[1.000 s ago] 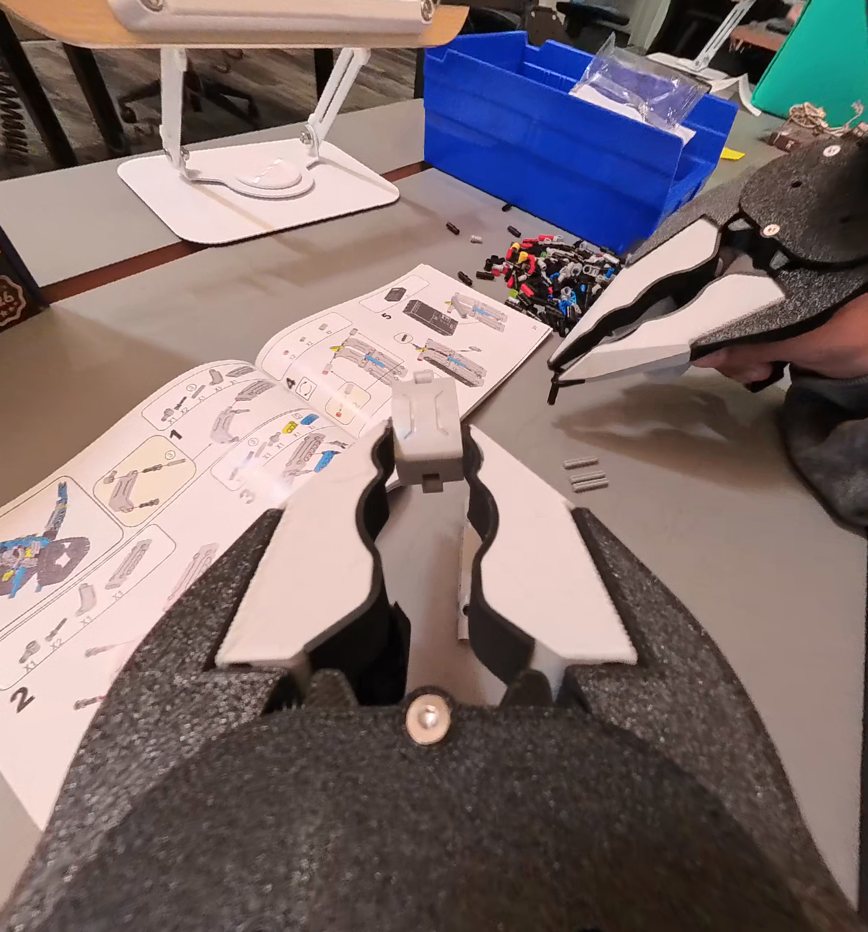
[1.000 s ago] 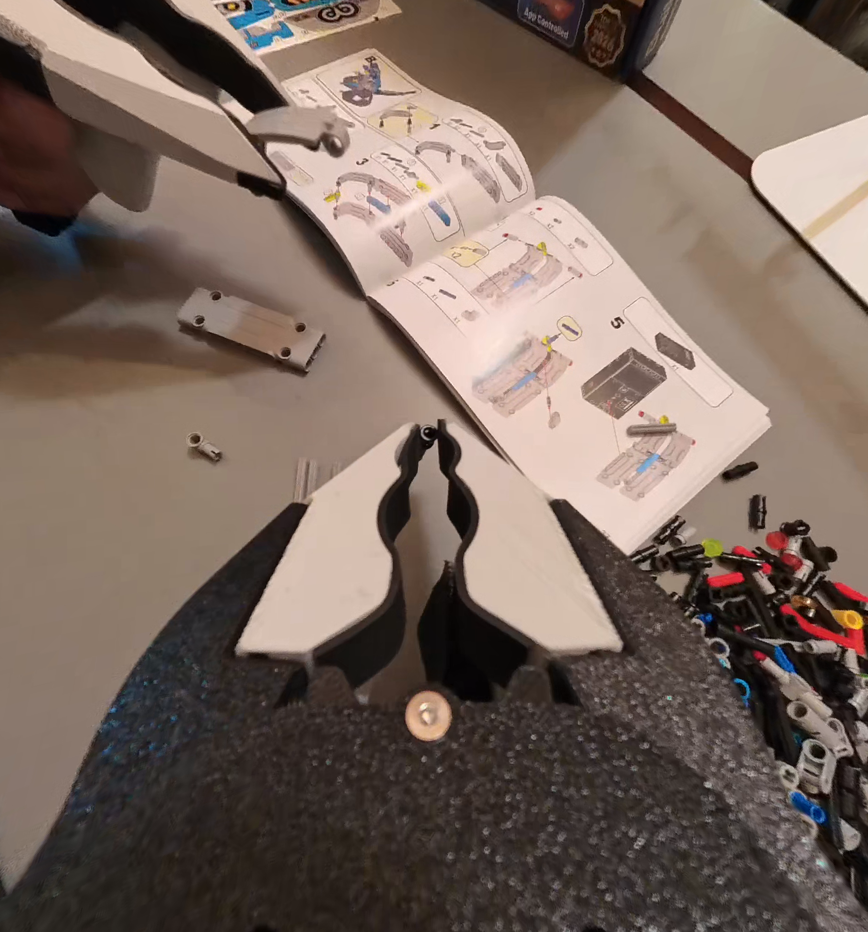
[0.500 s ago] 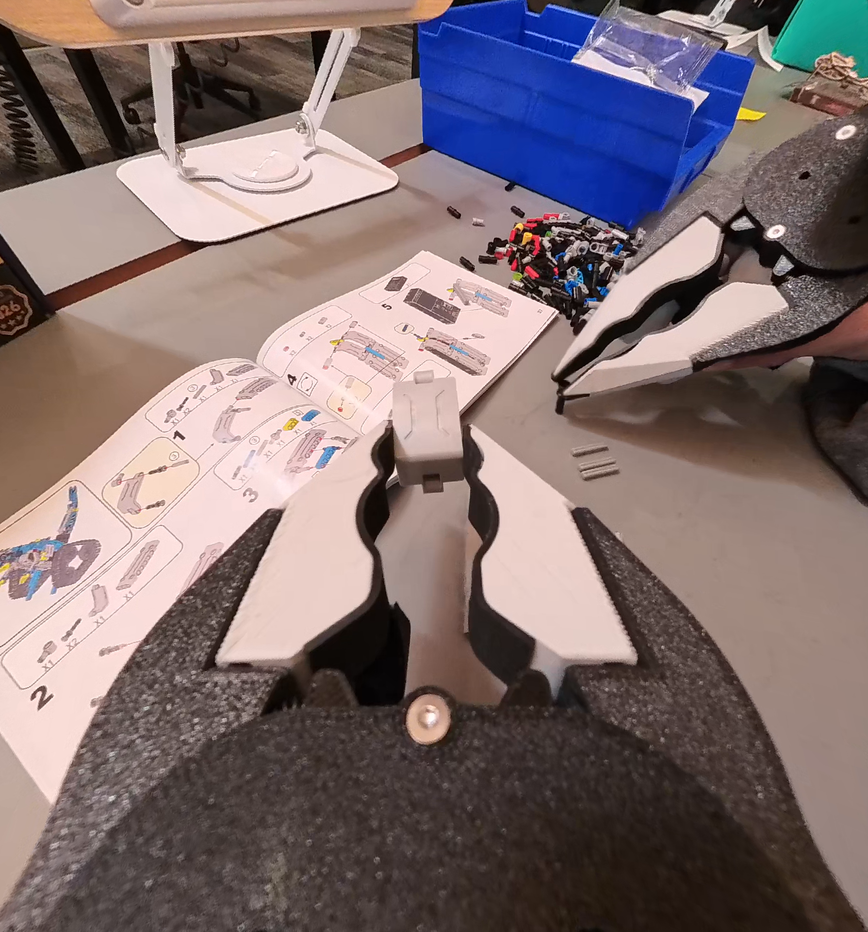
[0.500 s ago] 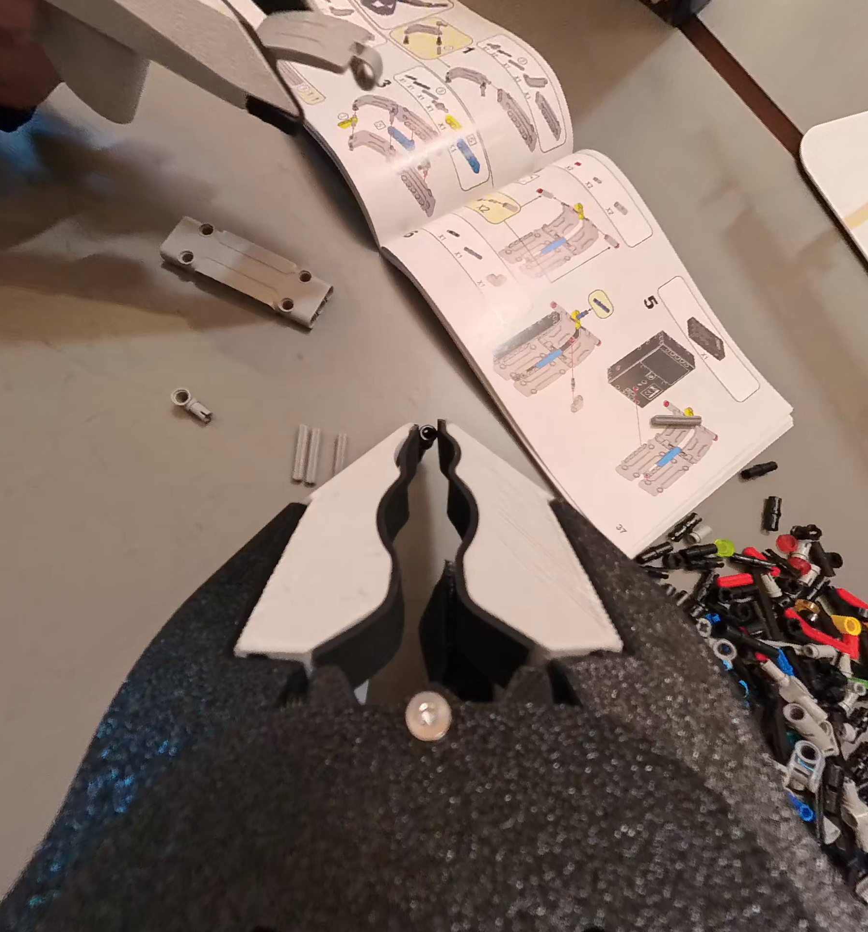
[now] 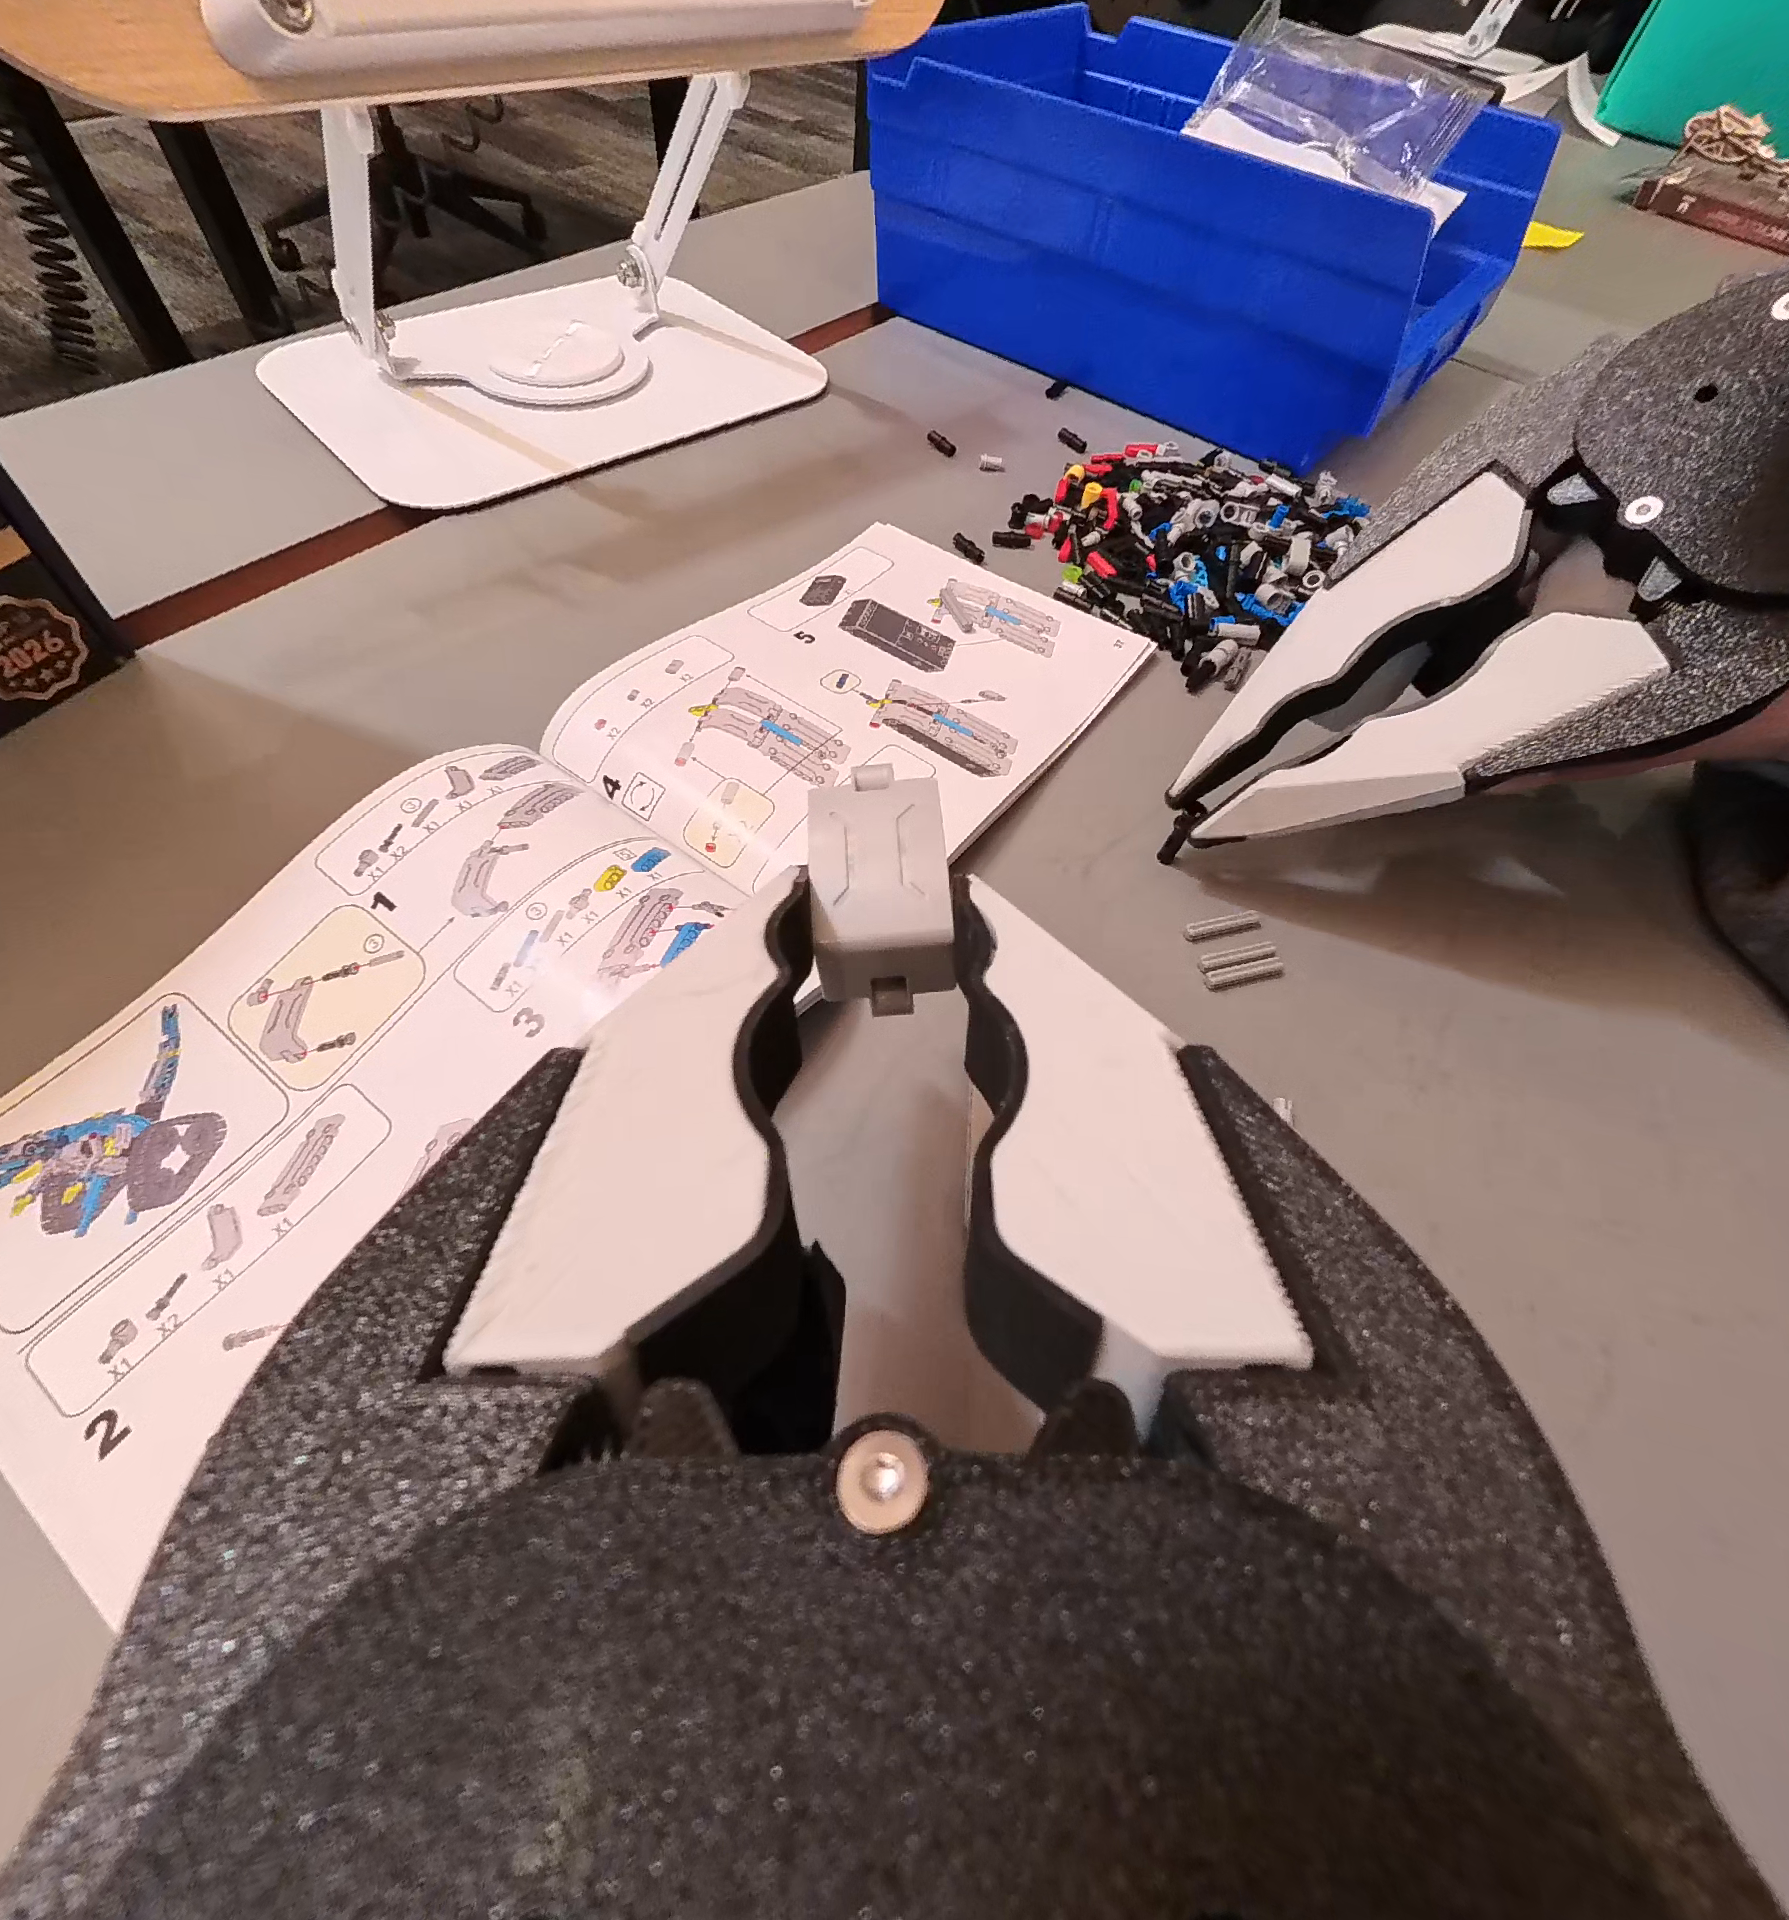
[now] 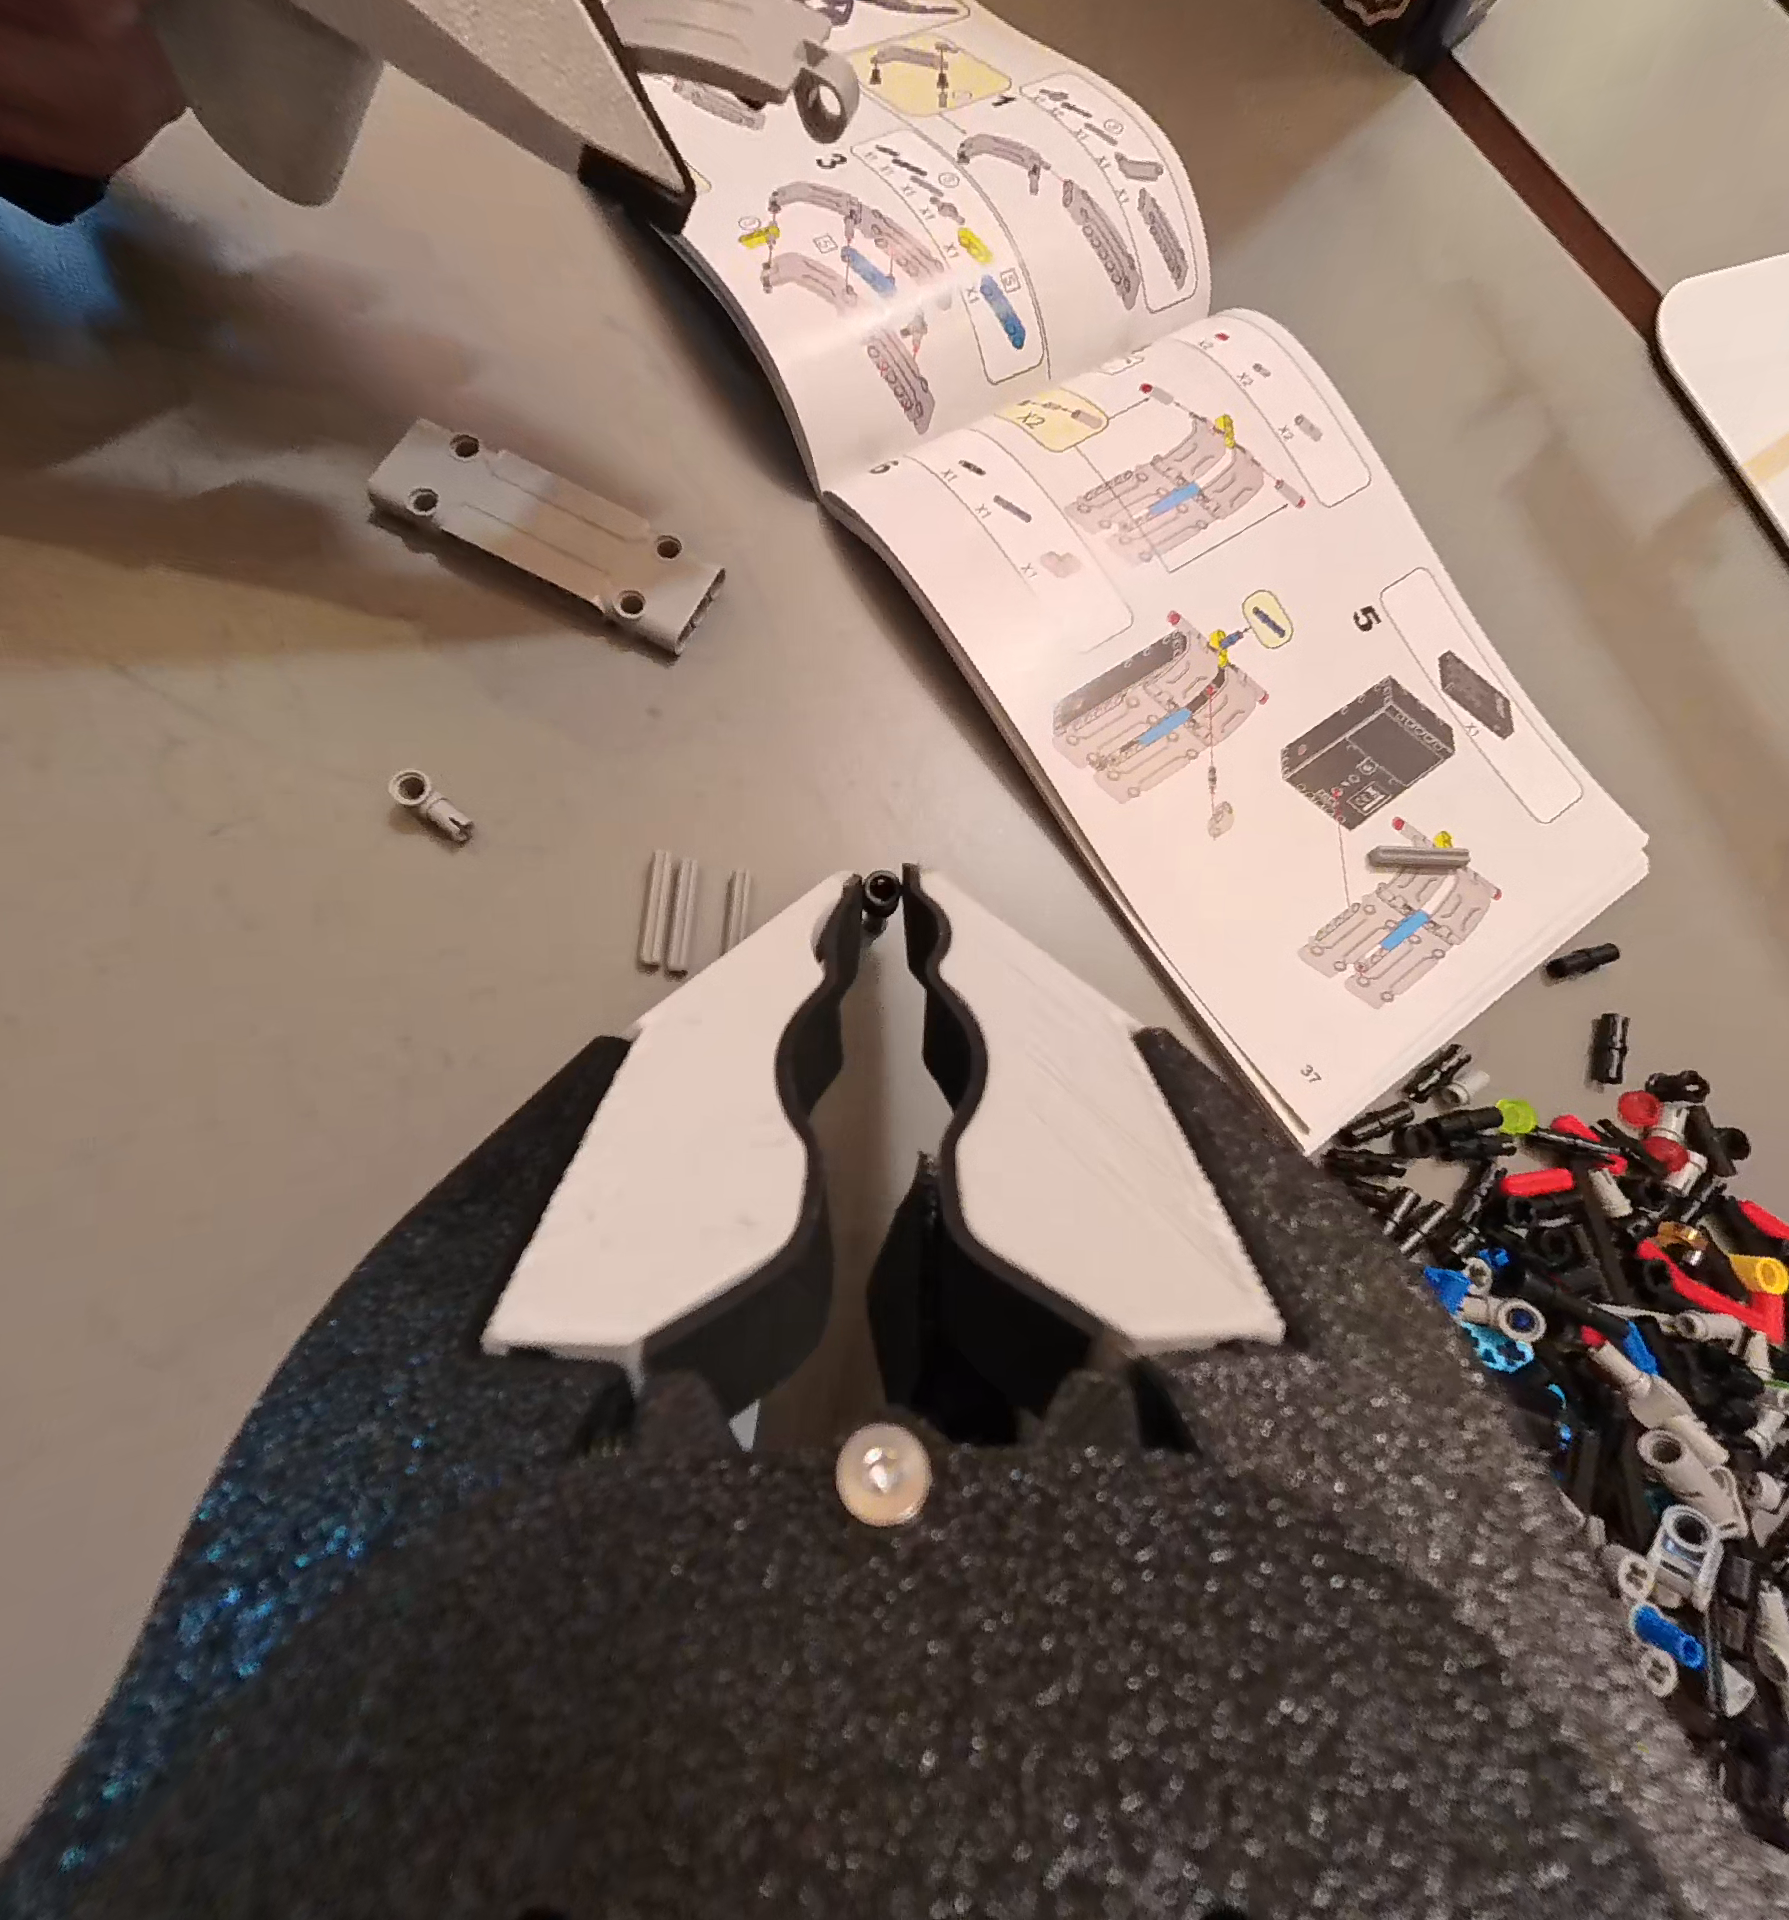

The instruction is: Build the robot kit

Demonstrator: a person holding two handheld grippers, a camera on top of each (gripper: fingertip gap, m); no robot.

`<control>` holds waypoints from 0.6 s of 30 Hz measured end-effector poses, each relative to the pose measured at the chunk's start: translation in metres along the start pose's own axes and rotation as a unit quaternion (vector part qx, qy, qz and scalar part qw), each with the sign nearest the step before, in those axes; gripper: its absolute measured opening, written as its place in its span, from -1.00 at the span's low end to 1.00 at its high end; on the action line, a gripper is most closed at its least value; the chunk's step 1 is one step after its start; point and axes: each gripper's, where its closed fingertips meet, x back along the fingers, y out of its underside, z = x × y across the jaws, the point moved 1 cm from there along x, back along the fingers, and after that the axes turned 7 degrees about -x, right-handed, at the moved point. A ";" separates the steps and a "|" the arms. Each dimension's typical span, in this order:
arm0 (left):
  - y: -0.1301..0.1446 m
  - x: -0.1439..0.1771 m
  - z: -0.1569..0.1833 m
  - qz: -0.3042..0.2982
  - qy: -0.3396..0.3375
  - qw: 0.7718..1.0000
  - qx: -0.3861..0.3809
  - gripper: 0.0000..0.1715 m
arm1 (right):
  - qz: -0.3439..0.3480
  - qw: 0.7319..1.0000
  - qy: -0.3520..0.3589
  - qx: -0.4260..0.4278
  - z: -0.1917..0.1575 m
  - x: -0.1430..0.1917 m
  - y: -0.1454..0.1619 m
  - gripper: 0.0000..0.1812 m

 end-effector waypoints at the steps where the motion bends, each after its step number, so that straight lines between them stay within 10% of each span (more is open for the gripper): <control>1: 0.000 0.000 0.000 0.000 0.000 1.000 0.000 -0.70 | 0.000 1.000 -0.001 0.000 -0.001 0.000 0.000 -0.93; 18: 0.000 0.000 0.001 -0.001 0.002 1.000 -0.002 -0.70 | -0.025 1.000 -0.006 -0.015 0.001 -0.005 0.008 -0.91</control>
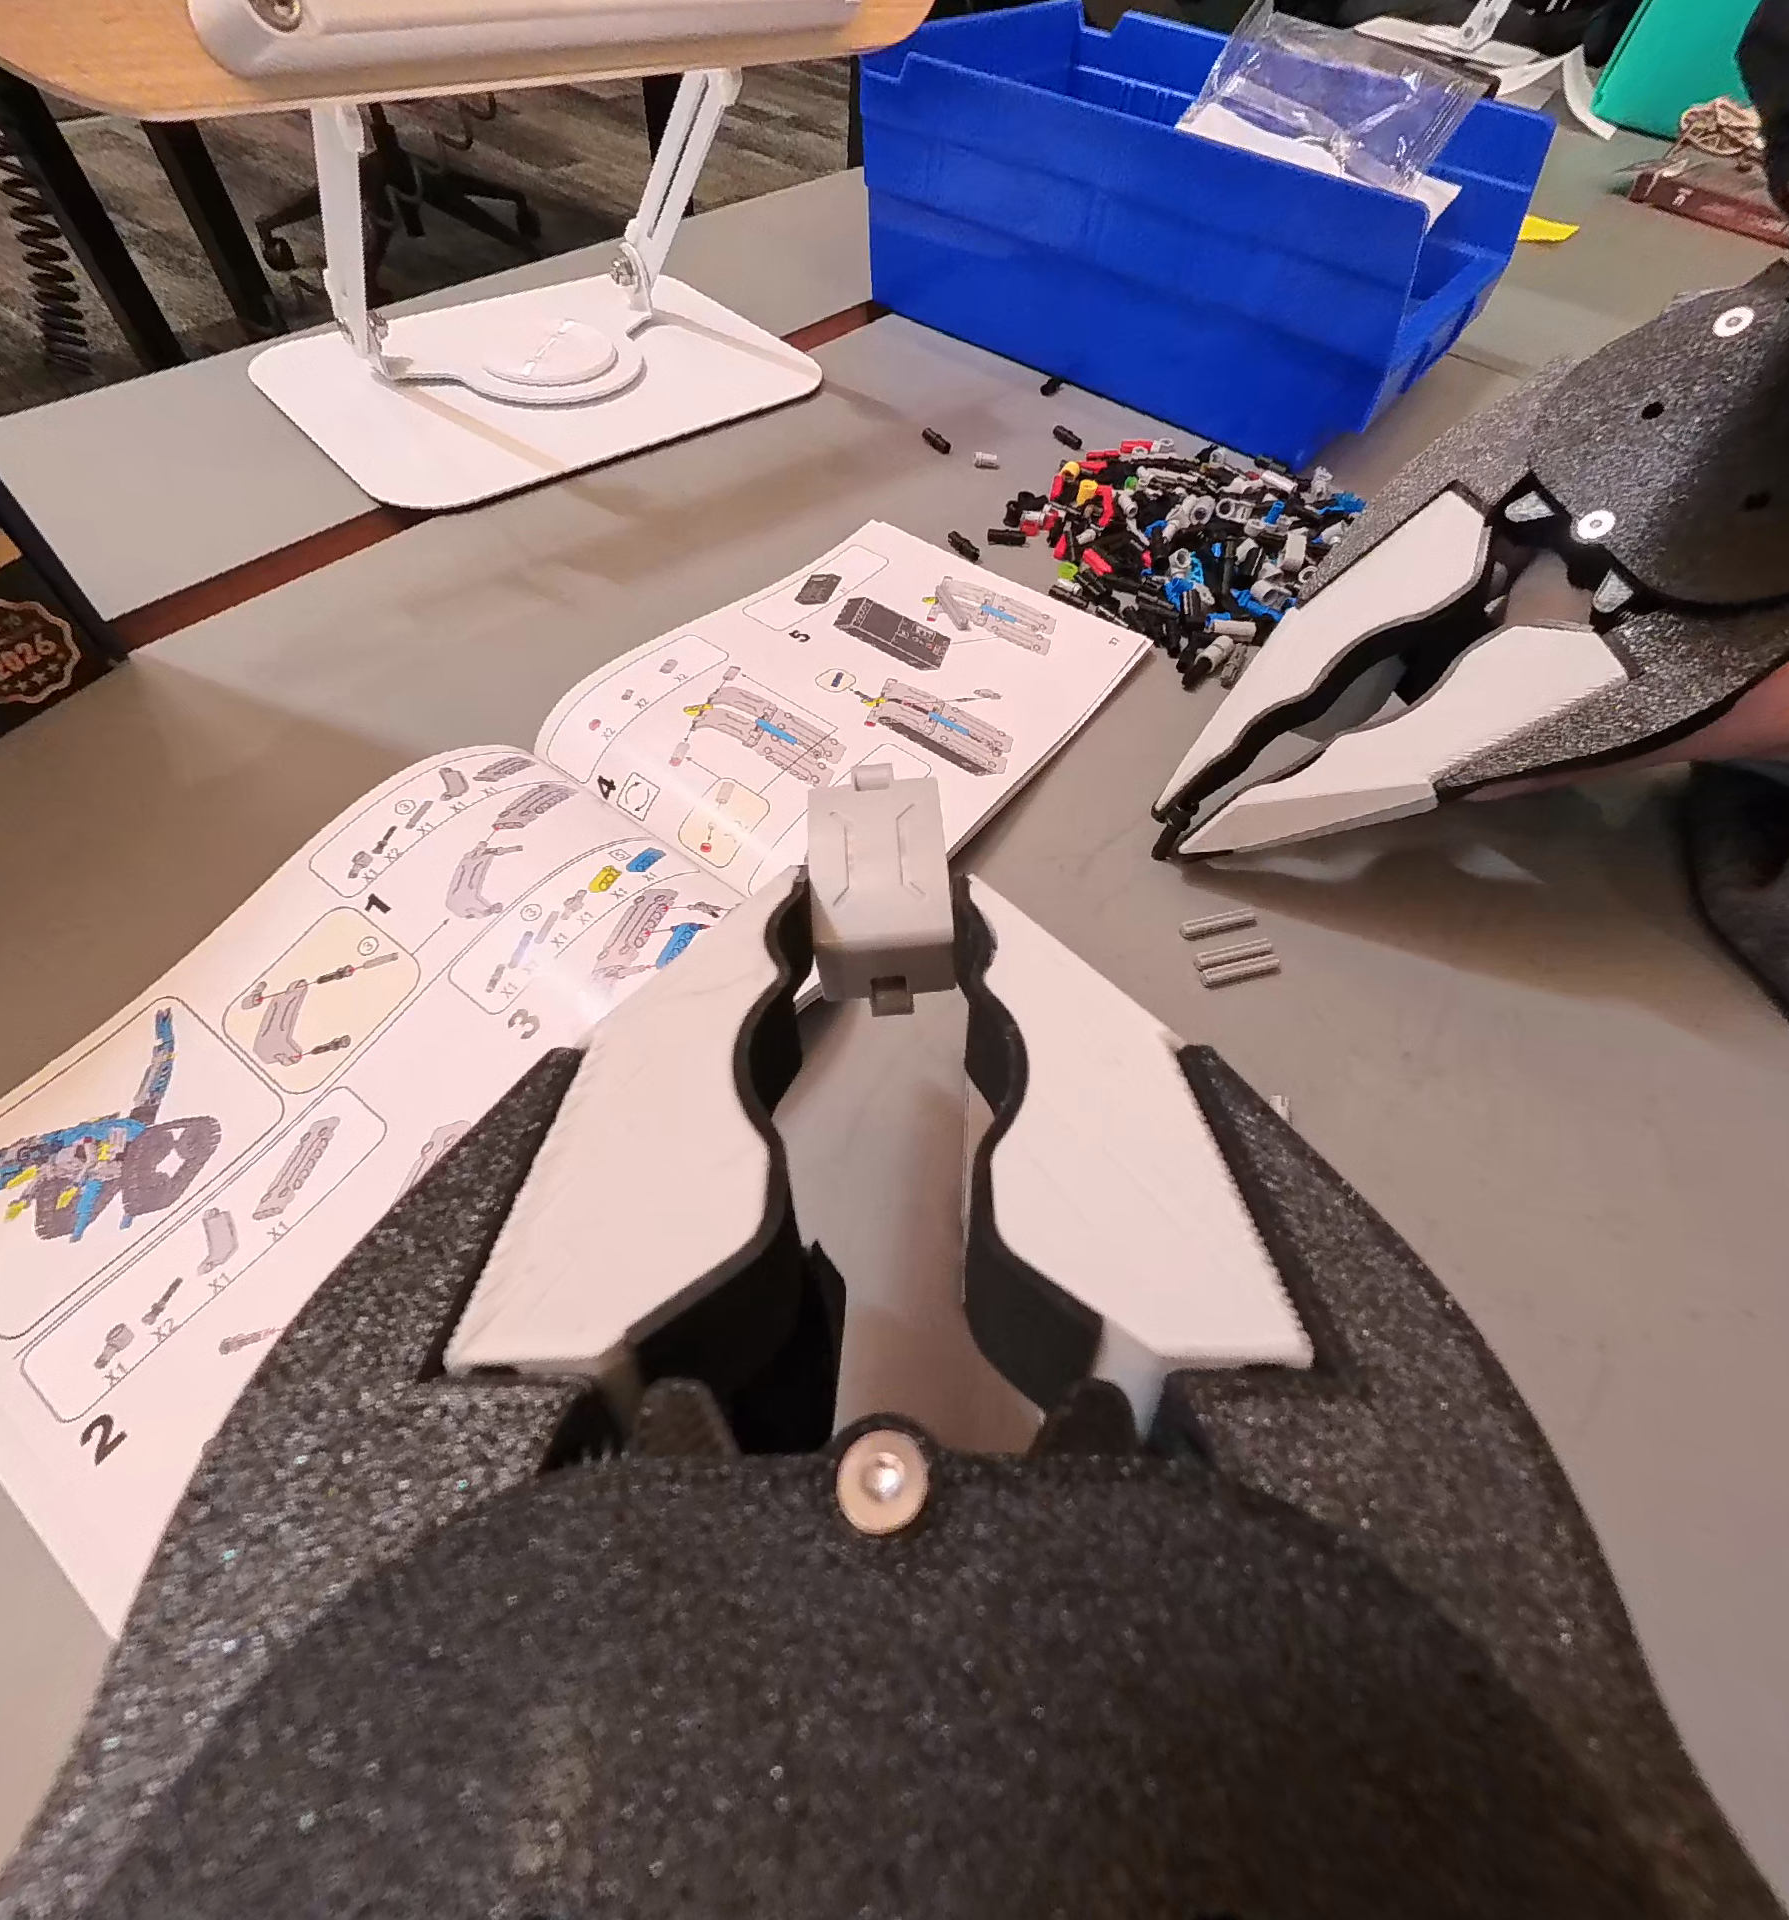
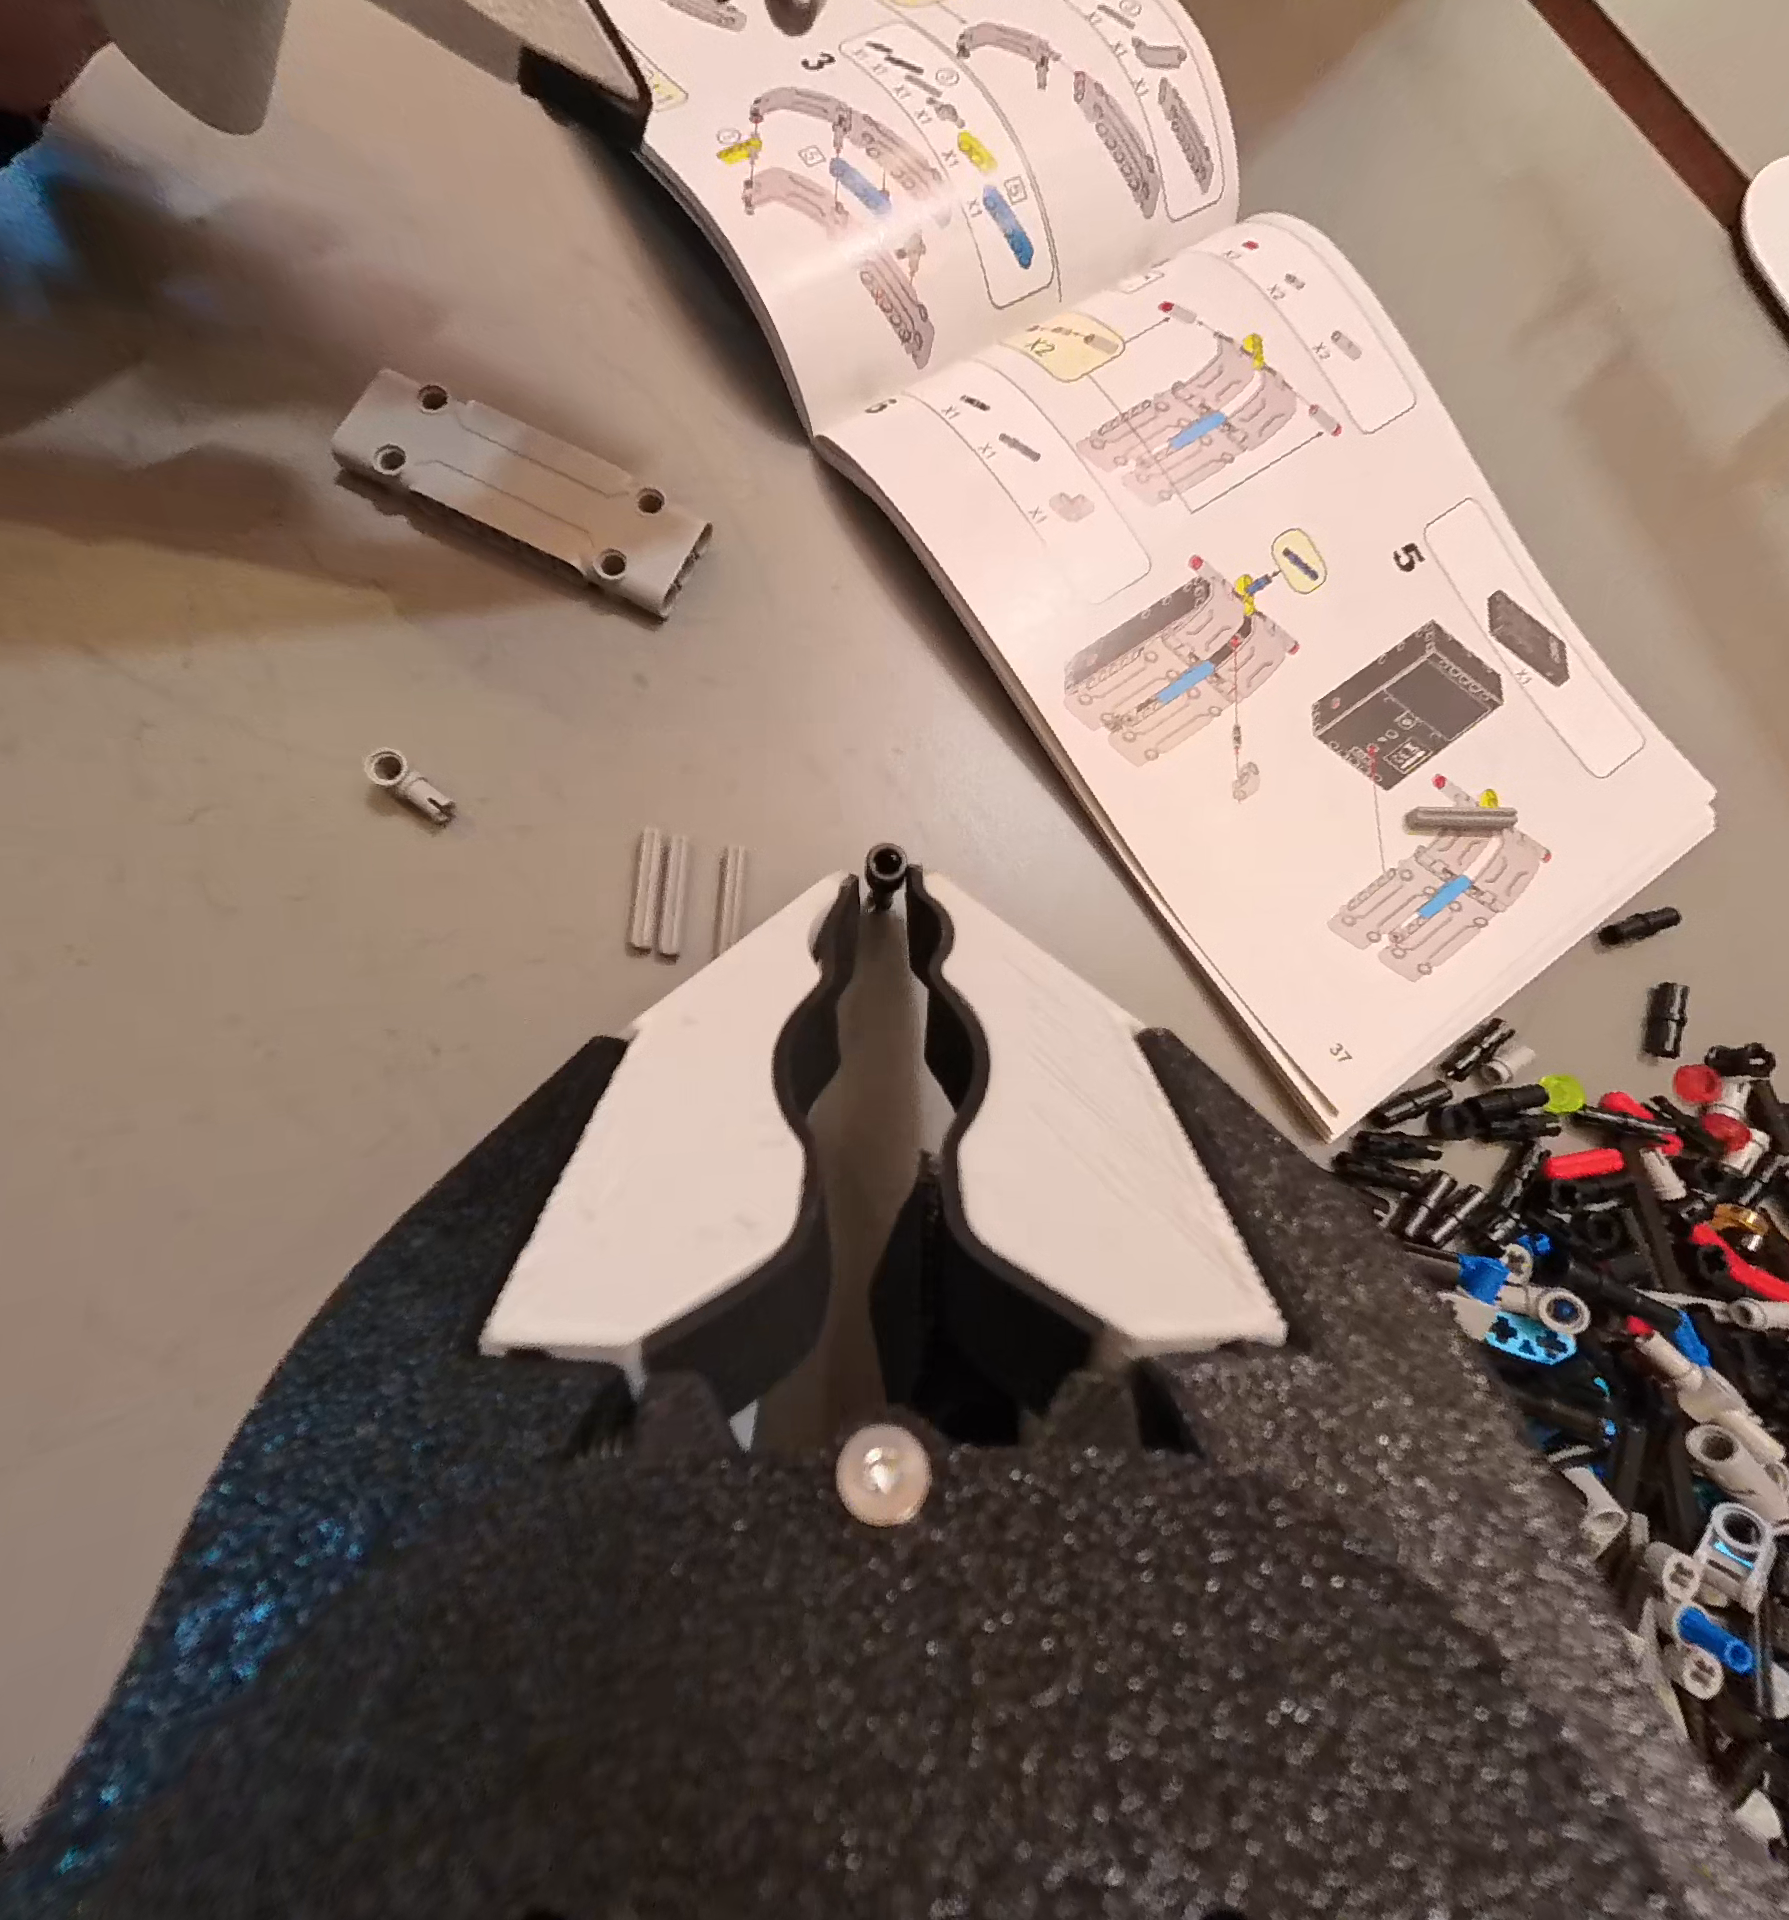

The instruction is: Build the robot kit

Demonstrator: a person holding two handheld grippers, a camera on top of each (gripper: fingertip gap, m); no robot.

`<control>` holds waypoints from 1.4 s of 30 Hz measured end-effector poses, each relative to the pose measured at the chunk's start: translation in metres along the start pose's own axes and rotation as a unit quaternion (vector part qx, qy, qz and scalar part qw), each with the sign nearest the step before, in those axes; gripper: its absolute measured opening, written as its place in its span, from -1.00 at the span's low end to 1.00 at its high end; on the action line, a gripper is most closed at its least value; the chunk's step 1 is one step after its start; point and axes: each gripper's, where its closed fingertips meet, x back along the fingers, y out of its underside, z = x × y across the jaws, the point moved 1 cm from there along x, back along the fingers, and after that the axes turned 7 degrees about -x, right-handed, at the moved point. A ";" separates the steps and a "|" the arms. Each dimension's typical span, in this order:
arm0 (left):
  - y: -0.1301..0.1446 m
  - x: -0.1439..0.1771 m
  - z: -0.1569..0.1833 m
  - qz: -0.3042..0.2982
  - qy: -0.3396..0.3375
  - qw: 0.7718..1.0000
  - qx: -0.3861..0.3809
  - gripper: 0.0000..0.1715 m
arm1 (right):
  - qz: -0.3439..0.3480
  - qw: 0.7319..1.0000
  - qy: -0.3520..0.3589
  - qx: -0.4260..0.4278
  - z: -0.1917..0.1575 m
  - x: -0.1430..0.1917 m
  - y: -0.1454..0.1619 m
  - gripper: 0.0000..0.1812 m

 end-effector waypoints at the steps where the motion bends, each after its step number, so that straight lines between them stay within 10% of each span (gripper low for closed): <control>1: 0.000 0.000 0.000 0.000 0.000 1.000 0.000 -0.70 | 0.000 1.000 -0.001 -0.002 0.000 0.000 0.000 -0.91; 42: 0.001 0.000 0.000 -0.003 0.001 1.000 -0.002 -0.70 | -0.013 1.000 -0.005 -0.023 0.007 0.017 0.007 -0.89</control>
